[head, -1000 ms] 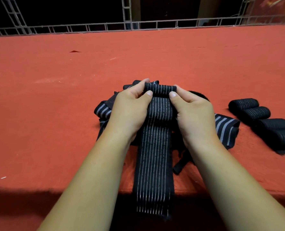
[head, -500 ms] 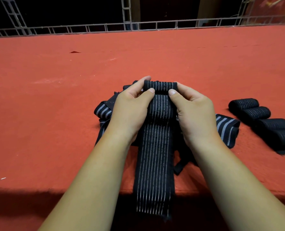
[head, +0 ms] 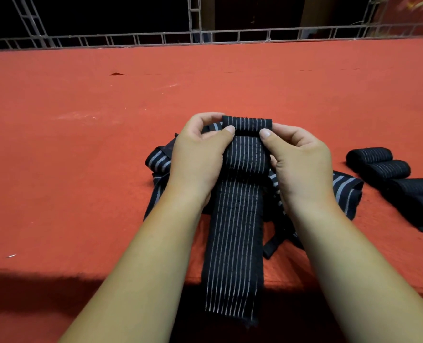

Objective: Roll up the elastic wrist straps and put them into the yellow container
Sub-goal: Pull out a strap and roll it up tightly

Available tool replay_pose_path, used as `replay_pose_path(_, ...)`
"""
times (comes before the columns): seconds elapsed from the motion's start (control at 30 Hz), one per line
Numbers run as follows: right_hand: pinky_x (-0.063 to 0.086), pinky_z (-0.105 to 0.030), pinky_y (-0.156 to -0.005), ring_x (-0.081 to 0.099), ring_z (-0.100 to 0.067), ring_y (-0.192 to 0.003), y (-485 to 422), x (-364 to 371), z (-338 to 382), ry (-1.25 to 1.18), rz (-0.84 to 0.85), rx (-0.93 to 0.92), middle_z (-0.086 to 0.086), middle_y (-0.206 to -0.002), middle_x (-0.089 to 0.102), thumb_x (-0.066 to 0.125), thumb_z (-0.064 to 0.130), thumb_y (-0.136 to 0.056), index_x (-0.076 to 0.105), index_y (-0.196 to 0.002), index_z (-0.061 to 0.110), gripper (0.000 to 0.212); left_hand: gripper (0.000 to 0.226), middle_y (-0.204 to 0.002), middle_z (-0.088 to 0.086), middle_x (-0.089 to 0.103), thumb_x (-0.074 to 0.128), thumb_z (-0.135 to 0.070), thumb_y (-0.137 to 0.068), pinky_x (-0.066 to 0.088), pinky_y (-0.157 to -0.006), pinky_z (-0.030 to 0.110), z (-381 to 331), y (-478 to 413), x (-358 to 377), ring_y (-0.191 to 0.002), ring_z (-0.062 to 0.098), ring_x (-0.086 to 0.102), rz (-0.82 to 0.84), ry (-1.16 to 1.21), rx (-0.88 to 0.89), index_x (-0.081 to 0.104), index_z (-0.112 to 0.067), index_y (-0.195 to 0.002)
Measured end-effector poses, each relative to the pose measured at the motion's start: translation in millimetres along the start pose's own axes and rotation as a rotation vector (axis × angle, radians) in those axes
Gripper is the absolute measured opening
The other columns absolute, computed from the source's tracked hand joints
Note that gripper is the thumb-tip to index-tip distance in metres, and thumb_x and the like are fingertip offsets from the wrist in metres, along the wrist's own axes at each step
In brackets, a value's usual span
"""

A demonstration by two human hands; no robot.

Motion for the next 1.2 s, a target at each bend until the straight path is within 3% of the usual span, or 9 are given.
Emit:
replay_pose_path(0.13, 0.064, -0.053, -0.096, 0.082, -0.024, -0.099, 0.0, -1.3, -0.2, 0.033, -0.032, -0.024, -0.002, -0.101, 0.084, 0.081, 0.017, -0.097, 0.082, -0.109, 0.015, 0.012, 0.016, -0.093, -0.001, 0.08, 0.075, -0.011, -0.1, 0.06, -0.079, 0.041, 2.7, -2.3, -0.3, -0.085, 0.017, 0.075, -0.031, -0.028, 0.025, 0.078, -0.019, -0.113)
replay_pose_path(0.3, 0.064, -0.051, -0.096, 0.081, -0.018, -0.099, 0.7, -0.7, -1.3, 0.105, -0.035, -0.062, 0.004, -0.099, 0.084, 0.081, 0.021, -0.097, 0.084, -0.105, 0.02, 0.009, 0.012, -0.09, 0.0, 0.078, 0.075, -0.01, -0.099, 0.058, -0.077, 0.035, 3.0, -1.3, 1.2, -0.08, 0.014, 0.071, -0.053, -0.008, 0.032, 0.079, -0.016, -0.109)
replay_pose_path(0.57, 0.064, -0.044, -0.093, 0.08, -0.015, -0.096, 0.8, -1.0, -5.5, 0.14, -0.036, -0.06, 0.005, -0.097, 0.084, 0.079, 0.025, -0.098, 0.085, -0.101, 0.023, 0.006, 0.009, -0.095, 0.004, 0.08, 0.077, -0.013, -0.099, 0.059, -0.081, 0.041, 5.3, -4.7, -2.5, -0.084, 0.018, 0.073, -0.039, 0.021, 0.002, 0.08, -0.017, -0.106)
replay_pose_path(0.67, 0.064, -0.043, -0.077, 0.078, -0.023, -0.083, 1.8, 1.6, -3.8, 0.124, -0.022, -0.03, -0.001, -0.091, 0.083, 0.071, 0.036, -0.104, 0.081, -0.098, 0.018, 0.021, 0.015, -0.094, 0.007, 0.079, 0.072, -0.008, -0.102, 0.061, -0.08, 0.042, 4.5, -5.5, -6.5, -0.083, 0.019, 0.073, -0.018, -0.018, 0.029, 0.076, -0.016, -0.113)
replay_pose_path(0.77, 0.056, -0.031, -0.062, 0.07, -0.011, -0.067, 3.7, 8.6, 1.2, -0.014, 0.054, 0.083, 0.005, -0.077, 0.075, 0.054, 0.042, -0.113, 0.076, -0.103, 0.016, 0.035, 0.023, -0.09, 0.01, 0.076, 0.066, -0.001, -0.103, 0.059, -0.076, 0.046, 3.9, -5.4, -8.3, -0.078, 0.024, 0.07, 0.006, -0.015, 0.031, 0.071, -0.022, -0.112)
replay_pose_path(0.9, 0.059, -0.043, -0.083, 0.077, -0.016, -0.085, 0.9, 7.7, -0.7, 0.161, 0.15, 0.151, -0.001, -0.094, 0.083, 0.05, 0.065, -0.107, 0.084, -0.1, 0.023, 0.054, 0.032, -0.093, 0.014, 0.075, 0.063, 0.006, -0.101, 0.054, -0.072, 0.041, 3.5, -1.9, -6.0, -0.078, 0.024, 0.067, 0.034, -0.044, 0.037, 0.071, -0.025, -0.107)
replay_pose_path(1.0, 0.054, -0.039, -0.073, 0.071, -0.011, -0.068, 3.5, 3.1, 3.3, 0.318, 0.132, 0.12, 0.01, -0.072, 0.075, 0.052, 0.061, -0.108, 0.078, -0.075, 0.028, 0.053, 0.036, -0.107, 0.02, 0.077, 0.061, 0.005, -0.101, 0.054, -0.073, 0.042, 4.1, 2.2, -3.7, -0.081, 0.023, 0.068, 0.054, -0.09, 0.053, 0.071, -0.03, -0.103)
replay_pose_path(1.13, 0.064, -0.054, -0.091, 0.08, -0.023, -0.091, 3.1, 1.3, 4.7, 0.295, 0.12, 0.065, 0.001, -0.093, 0.083, 0.055, 0.051, -0.109, 0.082, -0.1, 0.022, 0.041, 0.03, -0.107, 0.013, 0.079, 0.063, -0.002, -0.103, 0.059, -0.076, 0.042, 3.7, 2.1, -4.1, -0.085, 0.023, 0.073, 0.072, -0.125, 0.006, 0.074, -0.03, -0.107)
replay_pose_path(1.2, 0.064, -0.055, -0.094, 0.08, -0.021, -0.095, 0.7, 0.5, 3.5, 0.267, 0.078, 0.049, 0.002, -0.097, 0.084, 0.056, 0.047, -0.109, 0.081, -0.107, 0.022, 0.036, 0.022, -0.104, 0.008, 0.081, 0.062, -0.012, -0.108, 0.061, -0.078, 0.041, 1.8, 1.0, -2.9, -0.088, 0.023, 0.076, 0.073, -0.111, -0.036, 0.078, -0.026, -0.111)
Point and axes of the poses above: each hand's wrist, its own y-axis away from the middle knuckle, its own x-axis out of the palm, z = x × y, the point moved 2 cm from there along -y, towards the middle knuckle
